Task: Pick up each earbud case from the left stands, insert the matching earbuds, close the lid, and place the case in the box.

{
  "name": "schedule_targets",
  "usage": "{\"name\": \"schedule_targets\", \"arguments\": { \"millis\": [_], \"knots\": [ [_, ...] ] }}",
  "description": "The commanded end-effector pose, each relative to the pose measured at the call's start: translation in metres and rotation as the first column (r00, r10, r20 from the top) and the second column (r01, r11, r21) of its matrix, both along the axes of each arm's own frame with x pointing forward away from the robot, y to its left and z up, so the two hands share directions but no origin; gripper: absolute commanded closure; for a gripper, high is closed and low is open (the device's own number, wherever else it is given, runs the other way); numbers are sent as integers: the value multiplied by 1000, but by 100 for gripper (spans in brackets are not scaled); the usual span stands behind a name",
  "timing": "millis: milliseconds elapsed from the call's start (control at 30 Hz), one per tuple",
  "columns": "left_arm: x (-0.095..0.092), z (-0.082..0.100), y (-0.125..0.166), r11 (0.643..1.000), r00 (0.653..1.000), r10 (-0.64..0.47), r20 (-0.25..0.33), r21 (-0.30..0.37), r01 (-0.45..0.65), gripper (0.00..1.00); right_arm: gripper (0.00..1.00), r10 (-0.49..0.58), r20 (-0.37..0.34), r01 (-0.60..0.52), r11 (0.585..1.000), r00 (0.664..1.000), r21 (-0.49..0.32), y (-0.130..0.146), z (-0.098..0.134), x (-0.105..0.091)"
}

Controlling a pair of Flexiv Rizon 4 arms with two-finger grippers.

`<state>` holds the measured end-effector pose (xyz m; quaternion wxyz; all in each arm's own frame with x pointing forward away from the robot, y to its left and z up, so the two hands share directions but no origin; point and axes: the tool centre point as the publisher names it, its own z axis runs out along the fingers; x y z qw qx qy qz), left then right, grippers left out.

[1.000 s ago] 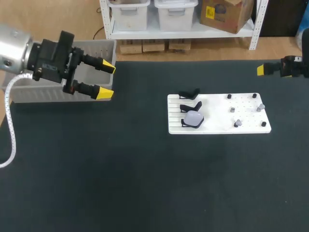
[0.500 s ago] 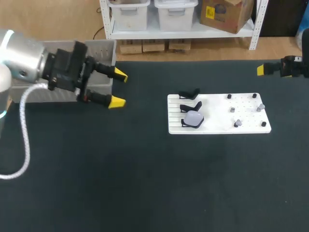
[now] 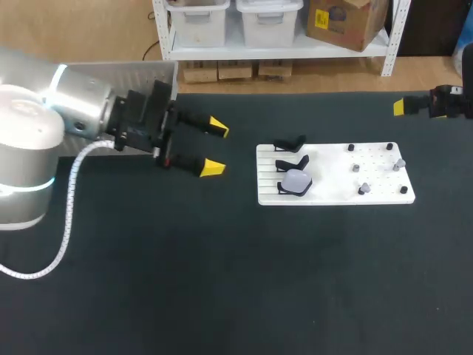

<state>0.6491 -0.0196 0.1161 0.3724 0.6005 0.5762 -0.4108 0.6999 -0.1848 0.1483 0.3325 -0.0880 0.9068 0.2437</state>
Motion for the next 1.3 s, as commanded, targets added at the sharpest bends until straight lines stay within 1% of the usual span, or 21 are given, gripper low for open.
{"name": "schedule_targets", "arguments": {
  "millis": [33,267,300,367,400,433,500,533,567,733,833,1000,1167,1200,1233,1300],
  "knots": [
    [-1,-11,-15,1000,1000,-3,0,-13,3,0,0,-2,-1,2,1000,1000,-3,0,1,-1],
    [-16,-29,-35,1000,1000,12,-9,-15,-12,0,0,-2,-1,2,1000,1000,-3,0,1,-1],
    [-17,-32,-37,1000,1000,15,-8,-12,-15,1,0,-2,-1,2,1000,1000,-3,0,1,-1],
    [-19,-36,-40,1000,1000,17,-10,-13,-17,6,0,-2,-1,2,1000,1000,-3,0,1,-1],
    [-20,-39,-43,1000,1000,20,-13,-15,-20,10,0,-2,-1,2,1000,1000,-3,0,1,-1],
    [-20,-41,-45,999,1000,22,-19,-25,-22,11,0,-2,-1,2,1000,1000,-3,0,1,-1],
    [-19,-44,-48,999,999,25,-20,-23,-26,17,0,-2,-1,2,1000,1000,-3,0,1,-1],
    [-18,-45,-49,999,999,28,-17,-24,-28,17,0,-2,-1,2,1000,1000,-3,0,1,-1],
    [-18,-45,-50,999,999,29,-16,-25,-29,14,0,-2,-1,2,1000,1000,-3,0,1,-1],
    [-15,-52,-54,1000,1000,29,-7,-5,-29,9,0,-2,-1,2,1000,1000,-3,0,1,-1],
    [-11,-58,-54,1000,1000,26,-11,5,-26,13,0,-2,-1,2,1000,1000,-3,0,1,-1],
    [-6,-65,-57,1000,999,20,-25,18,-20,15,0,-2,-1,2,1000,1000,-3,0,1,-1],
    [0,-71,-63,1000,999,14,-40,12,-13,14,0,-2,-1,2,1000,1000,-3,0,1,-1],
    [0,-72,-65,1000,999,13,-40,13,-12,12,0,-2,-1,2,1000,1000,-3,0,1,-1],
    [2,-74,-66,1000,999,13,-40,17,-12,7,0,-2,-1,2,1000,1000,-3,0,1,-1],
    [3,-77,-68,1000,999,12,-42,19,-11,3,0,-2,-1,2,1000,1000,-3,0,1,-1]
  ]
}}
